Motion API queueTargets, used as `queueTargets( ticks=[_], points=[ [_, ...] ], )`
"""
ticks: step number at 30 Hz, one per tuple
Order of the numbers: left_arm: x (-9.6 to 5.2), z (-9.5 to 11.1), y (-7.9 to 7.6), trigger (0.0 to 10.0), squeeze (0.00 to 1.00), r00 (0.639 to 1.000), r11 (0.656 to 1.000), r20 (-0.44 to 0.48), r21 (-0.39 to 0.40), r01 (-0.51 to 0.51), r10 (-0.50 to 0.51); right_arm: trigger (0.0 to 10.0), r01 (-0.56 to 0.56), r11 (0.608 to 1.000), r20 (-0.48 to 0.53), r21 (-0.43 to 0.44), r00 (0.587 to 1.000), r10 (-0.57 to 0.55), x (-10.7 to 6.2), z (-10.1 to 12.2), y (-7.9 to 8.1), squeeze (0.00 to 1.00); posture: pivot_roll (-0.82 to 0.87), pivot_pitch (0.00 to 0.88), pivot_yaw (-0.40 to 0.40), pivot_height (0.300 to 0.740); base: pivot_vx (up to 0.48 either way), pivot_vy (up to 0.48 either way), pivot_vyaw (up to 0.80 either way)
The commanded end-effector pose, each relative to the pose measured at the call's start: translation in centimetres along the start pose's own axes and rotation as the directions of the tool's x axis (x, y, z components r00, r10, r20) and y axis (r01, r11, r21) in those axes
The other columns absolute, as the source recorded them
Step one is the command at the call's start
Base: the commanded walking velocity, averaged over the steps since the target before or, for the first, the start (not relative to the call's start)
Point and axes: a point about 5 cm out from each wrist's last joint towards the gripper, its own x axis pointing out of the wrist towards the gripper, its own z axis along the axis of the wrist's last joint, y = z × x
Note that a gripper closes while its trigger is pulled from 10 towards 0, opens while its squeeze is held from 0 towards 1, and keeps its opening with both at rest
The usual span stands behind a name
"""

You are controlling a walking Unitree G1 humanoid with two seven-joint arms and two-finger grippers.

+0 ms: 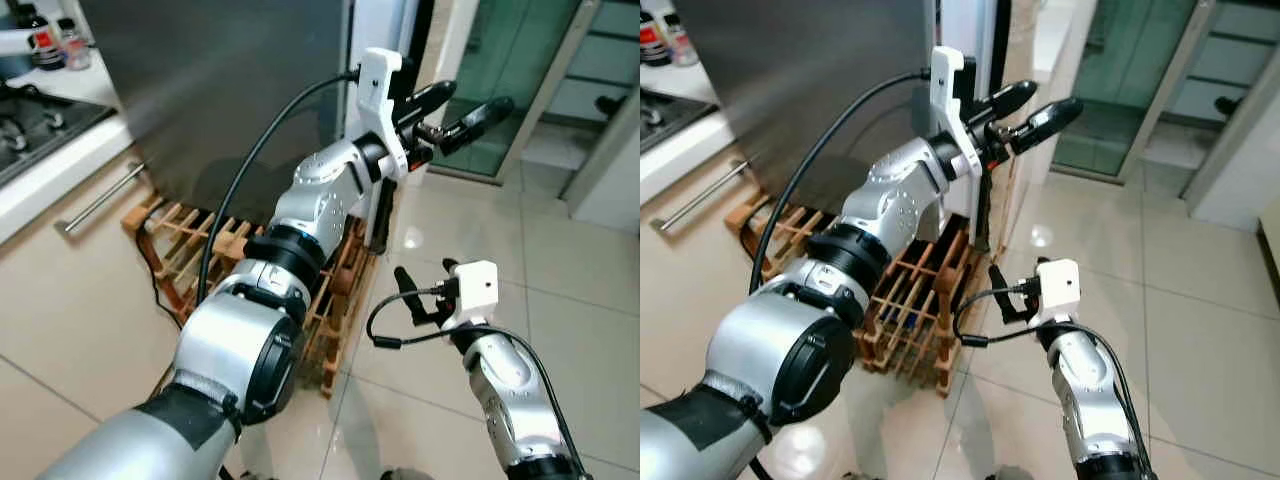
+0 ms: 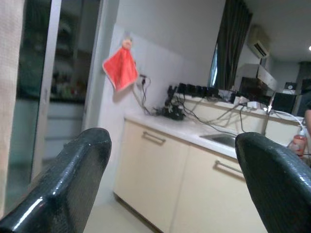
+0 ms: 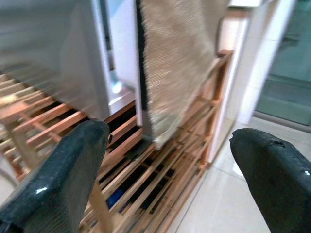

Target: Restocking fridge

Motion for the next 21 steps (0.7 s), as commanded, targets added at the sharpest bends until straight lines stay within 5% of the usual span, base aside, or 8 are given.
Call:
queueTargets(
  ticks=[1, 4, 5, 9, 15, 17, 18, 21],
  points=[
    [-0.3, -2.3, -1.4, 10.0, 0.00, 1.000, 0.999, 0.010, -0.048, -0.006, 0.006, 10.0, 0.005, 1.000, 0.048, 0.017, 0.999, -0.006, 0.7, 1.5, 0.2, 0.00, -0.25, 0.000, 0.055, 0.740, 0.000, 0.000, 0.00],
    [-4.0, -1.2, 2.0, 10.0, 0.00, 0.991, 0.990, 0.003, 0.040, -0.135, 0.135, 10.0, -0.036, 0.999, 0.069, 0.026, 0.997, 0.034, 1.9, 2.4, 1.0, 0.00, -0.23, 0.000, 0.049, 0.740, 0.000, 0.000, 0.00],
    [-4.0, -1.2, 2.0, 10.0, 0.00, 0.991, 0.990, 0.003, 0.040, -0.135, 0.135, 10.0, -0.036, 0.999, 0.069, 0.026, 0.997, 0.034, 1.9, 2.4, 1.0, 0.00, -0.23, 0.000, 0.049, 0.740, 0.000, 0.000, 0.00],
    [-11.0, 2.3, 6.8, 10.0, 0.00, 0.935, 0.917, 0.035, 0.187, -0.353, 0.353, 10.0, -0.169, 0.984, 0.103, 0.061, 0.981, 0.162, 5.6, 4.2, 3.4, 0.00, -0.16, 0.000, 0.025, 0.740, 0.000, 0.000, 0.00],
    [-14.2, 3.1, 7.9, 10.0, 0.00, 0.878, 0.838, 0.031, 0.285, -0.466, 0.478, 10.0, -0.203, 0.976, 0.080, 0.076, 0.977, 0.197, 9.1, 5.6, 4.3, 0.00, -0.09, 0.000, -0.001, 0.740, 0.000, 0.000, 0.00],
    [-15.5, 2.8, 8.7, 10.0, 0.00, 0.815, 0.754, 0.014, 0.373, -0.541, 0.579, 10.0, -0.196, 0.977, 0.060, 0.084, 0.980, 0.191, 9.8, 5.8, 4.2, 0.00, -0.06, 0.000, -0.013, 0.740, 0.000, 0.000, 0.00],
    [-17.8, 2.7, 10.0, 10.0, 0.00, 0.707, 0.633, 0.009, 0.437, -0.639, 0.707, 10.0, -0.186, 0.976, 0.038, 0.115, 0.982, 0.183, 10.2, 5.9, 4.1, 0.00, -0.05, 0.000, -0.018, 0.740, 0.000, 0.000, 0.00],
    [-19.7, 3.0, 10.6, 10.0, 0.00, 0.628, 0.554, 0.028, 0.442, -0.706, 0.778, 10.0, -0.181, 0.974, 0.023, 0.134, 0.983, 0.180, 10.6, 5.9, 4.0, 0.00, -0.03, 0.000, -0.027, 0.740, 0.000, 0.000, 0.00]
  ],
)
